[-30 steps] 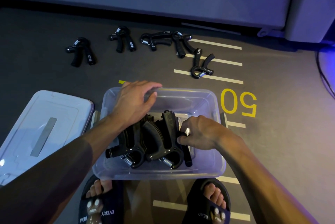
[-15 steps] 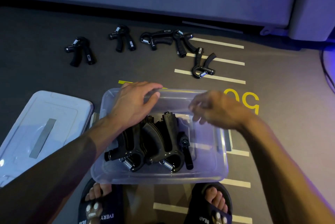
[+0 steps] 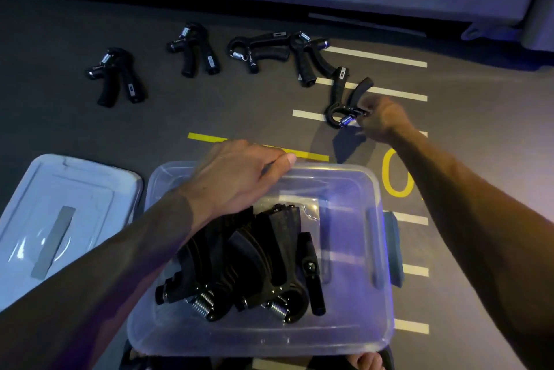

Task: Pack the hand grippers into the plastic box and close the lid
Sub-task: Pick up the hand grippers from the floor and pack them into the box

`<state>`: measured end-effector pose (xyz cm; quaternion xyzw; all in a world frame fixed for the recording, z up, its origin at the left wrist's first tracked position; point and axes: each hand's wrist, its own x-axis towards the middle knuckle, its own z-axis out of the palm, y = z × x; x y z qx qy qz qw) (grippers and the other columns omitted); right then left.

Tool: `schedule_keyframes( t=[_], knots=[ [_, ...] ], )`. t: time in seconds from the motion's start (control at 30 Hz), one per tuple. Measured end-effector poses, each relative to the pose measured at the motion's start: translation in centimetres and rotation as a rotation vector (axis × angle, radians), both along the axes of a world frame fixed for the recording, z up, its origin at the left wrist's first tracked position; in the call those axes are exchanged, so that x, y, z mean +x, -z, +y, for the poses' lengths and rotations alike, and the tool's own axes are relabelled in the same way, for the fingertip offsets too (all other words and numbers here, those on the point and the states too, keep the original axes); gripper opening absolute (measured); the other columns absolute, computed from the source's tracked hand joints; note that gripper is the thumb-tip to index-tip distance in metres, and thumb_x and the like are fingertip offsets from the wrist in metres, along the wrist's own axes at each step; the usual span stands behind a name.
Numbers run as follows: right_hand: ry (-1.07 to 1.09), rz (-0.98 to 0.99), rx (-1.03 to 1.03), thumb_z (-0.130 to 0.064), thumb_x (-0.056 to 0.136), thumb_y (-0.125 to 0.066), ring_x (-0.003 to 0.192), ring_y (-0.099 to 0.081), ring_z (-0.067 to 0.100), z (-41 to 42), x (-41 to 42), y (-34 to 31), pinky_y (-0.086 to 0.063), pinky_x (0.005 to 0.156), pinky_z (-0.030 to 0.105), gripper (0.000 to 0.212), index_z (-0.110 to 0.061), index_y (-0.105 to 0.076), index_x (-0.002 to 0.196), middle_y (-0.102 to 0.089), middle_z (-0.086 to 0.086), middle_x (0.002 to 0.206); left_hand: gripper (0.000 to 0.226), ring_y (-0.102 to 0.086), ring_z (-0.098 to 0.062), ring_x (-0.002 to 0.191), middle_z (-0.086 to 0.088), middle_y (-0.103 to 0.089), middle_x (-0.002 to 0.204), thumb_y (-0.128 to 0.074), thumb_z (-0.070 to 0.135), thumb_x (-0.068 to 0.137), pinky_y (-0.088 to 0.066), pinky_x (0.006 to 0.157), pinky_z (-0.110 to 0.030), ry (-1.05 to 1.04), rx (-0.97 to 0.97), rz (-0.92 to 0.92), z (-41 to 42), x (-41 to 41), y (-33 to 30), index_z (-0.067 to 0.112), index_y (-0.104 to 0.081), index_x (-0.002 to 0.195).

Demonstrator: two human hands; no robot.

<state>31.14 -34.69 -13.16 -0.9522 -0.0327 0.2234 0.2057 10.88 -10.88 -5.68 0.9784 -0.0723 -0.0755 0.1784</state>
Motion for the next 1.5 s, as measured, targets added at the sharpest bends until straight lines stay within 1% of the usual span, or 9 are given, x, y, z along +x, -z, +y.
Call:
schedule_keyframes(
  t=[0.2,0.53,0.7,0.77,0.83,0.97,1.27,1.37,1.5],
  knots=[
    [-0.092,-0.056,-0.224,-0.019,0.094,-0.058,0.115,-0.059,0.041,0.2,1.1,3.0,-0.048,0.098,0.042,0.035,-0.011,-0.06,0.128,-0.05,0.02,0.13,0.064,-0.063,-0.028,0.101,0.003,-0.071,0.102,-0.01,0.061,0.099,-0.047,0.073,-0.035,-0.005,0.041,0.019,-0.3,-0.1,-0.5,0.028,-0.064,0.106],
    [-0.109,-0.327,-0.003,-0.032,0.091,-0.065,0.095,-0.067,0.038,-0.8,-2.3,2.2,-0.051,0.078,0.036,0.026,-0.016,-0.07,0.11,-0.073,0.015,0.104,0.068,-0.063,-0.023,0.09,0.004,-0.071,0.091,-0.006,0.06,0.101,-0.041,0.076,-0.034,0.014,0.058,-0.006,-0.1,-0.1,-0.3,0.026,-0.065,0.103],
    [-0.032,-0.448,0.303,-0.028,0.089,-0.069,0.071,-0.058,0.017,-0.7,-5.4,-3.7,-0.053,0.074,0.036,0.019,-0.013,-0.072,0.101,-0.068,0.004,0.081,0.04,-0.065,-0.018,0.103,0.009,-0.073,0.114,-0.034,0.046,0.105,-0.047,0.088,-0.034,-0.113,-0.24,-0.077,-0.3,-0.7,-1.0,0.03,-0.065,0.124],
    [0.014,-0.499,0.454,-0.027,0.088,-0.073,0.07,-0.058,0.002,-0.4,-8.1,-7.0,-0.051,0.071,0.018,0.022,-0.014,-0.073,0.105,-0.067,-0.001,0.083,0.041,-0.064,-0.009,0.112,0.009,-0.071,0.122,-0.04,0.045,0.103,-0.047,0.094,-0.023,-0.192,-0.38,-0.08,-0.6,-1.3,-1.7,0.028,-0.061,0.134],
    [0.008,-0.547,0.546,-0.026,0.087,-0.075,0.075,-0.058,-0.005,-0.3,-11.2,-9.9,-0.045,0.068,0.006,0.026,-0.014,-0.072,0.11,-0.062,-0.007,0.087,0.043,-0.063,0.0,0.111,0.012,-0.071,0.121,-0.044,0.047,0.101,-0.042,0.09,-0.006,-0.275,-0.513,-0.088,-1.2,-2.0,-2.4,0.027,-0.058,0.137],
    [-0.124,-0.574,0.61,-0.023,0.087,-0.076,0.086,-0.062,0.004,0.5,-17.0,-13.3,-0.053,0.074,0.015,0.027,-0.014,-0.07,0.111,-0.066,-0.001,0.099,0.037,-0.066,0.009,0.097,0.022,-0.071,0.103,-0.05,0.045,0.102,-0.048,0.09,-0.015,-0.347,-0.756,-0.138,-2.5,-3.0,-4.6,0.027,-0.054,0.134],
    [0.103,-0.142,1.064,-0.039,0.087,-0.074,0.081,-0.068,0.018,-1.2,-21.3,-15.1,-0.057,0.07,0.028,0.03,-0.019,-0.069,0.109,-0.071,0.005,0.092,0.027,-0.064,-0.006,0.09,-0.026,-0.066,0.107,-0.052,0.014,0.103,-0.053,0.077,-0.017,-0.15,-0.962,0.012,-2.5,-5.5,-6.7,0.002,-0.059,0.126],
    [0.058,-0.076,1.092,-0.047,0.081,-0.074,0.072,-0.063,0.016,-2.9,-21.0,-17.0,-0.052,0.06,0.023,0.034,-0.025,-0.069,0.106,-0.067,0.007,0.086,0.028,-0.066,-0.018,0.096,-0.011,-0.07,0.109,-0.052,0.021,0.103,-0.053,0.084,-0.031,-0.008,-0.87,0.082,-2.4,-6.0,-6.6,0.011,-0.061,0.127],
    [-0.214,-0.027,0.759,-0.034,0.088,-0.073,0.066,-0.066,0.016,-4.1,-21.0,-19.5,-0.053,0.063,0.031,0.025,-0.019,-0.068,0.107,-0.069,0.006,0.076,0.033,-0.065,-0.023,0.106,0.001,-0.07,0.118,-0.052,0.024,0.102,-0.051,0.095,-0.041,0.097,-0.816,0.217,-2.7,-6.0,-6.0,0.017,-0.058,0.134]
  ],
)
